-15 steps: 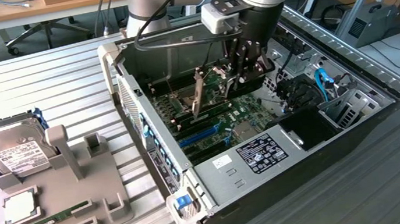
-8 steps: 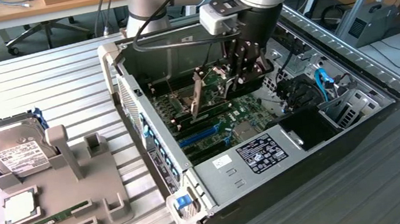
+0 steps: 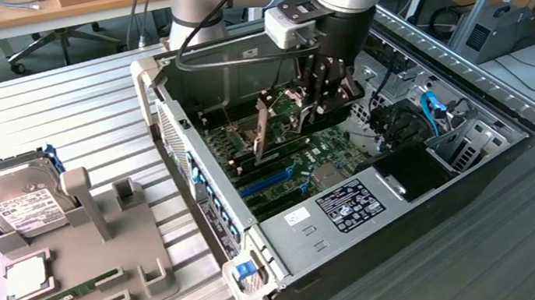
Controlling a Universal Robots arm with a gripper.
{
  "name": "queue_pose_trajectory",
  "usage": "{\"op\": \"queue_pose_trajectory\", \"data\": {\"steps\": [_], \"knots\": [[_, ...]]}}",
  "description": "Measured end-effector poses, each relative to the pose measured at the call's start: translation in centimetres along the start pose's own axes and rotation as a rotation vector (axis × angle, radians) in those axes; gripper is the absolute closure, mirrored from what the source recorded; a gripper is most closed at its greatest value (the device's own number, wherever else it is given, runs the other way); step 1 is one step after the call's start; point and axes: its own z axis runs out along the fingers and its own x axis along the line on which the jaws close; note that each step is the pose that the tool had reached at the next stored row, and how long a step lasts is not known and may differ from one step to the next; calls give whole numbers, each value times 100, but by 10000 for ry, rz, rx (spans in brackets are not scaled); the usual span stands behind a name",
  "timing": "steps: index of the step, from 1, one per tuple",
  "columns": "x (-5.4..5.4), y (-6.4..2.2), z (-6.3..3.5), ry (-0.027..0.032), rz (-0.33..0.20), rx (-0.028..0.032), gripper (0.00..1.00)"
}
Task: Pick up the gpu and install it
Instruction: 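Insert the gpu into the slot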
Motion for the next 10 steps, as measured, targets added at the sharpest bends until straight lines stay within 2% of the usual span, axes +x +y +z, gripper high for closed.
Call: {"op": "queue_pose_trajectory", "data": {"steps": [10], "knots": [[17, 27, 10, -2, 0, 0, 74]]}}
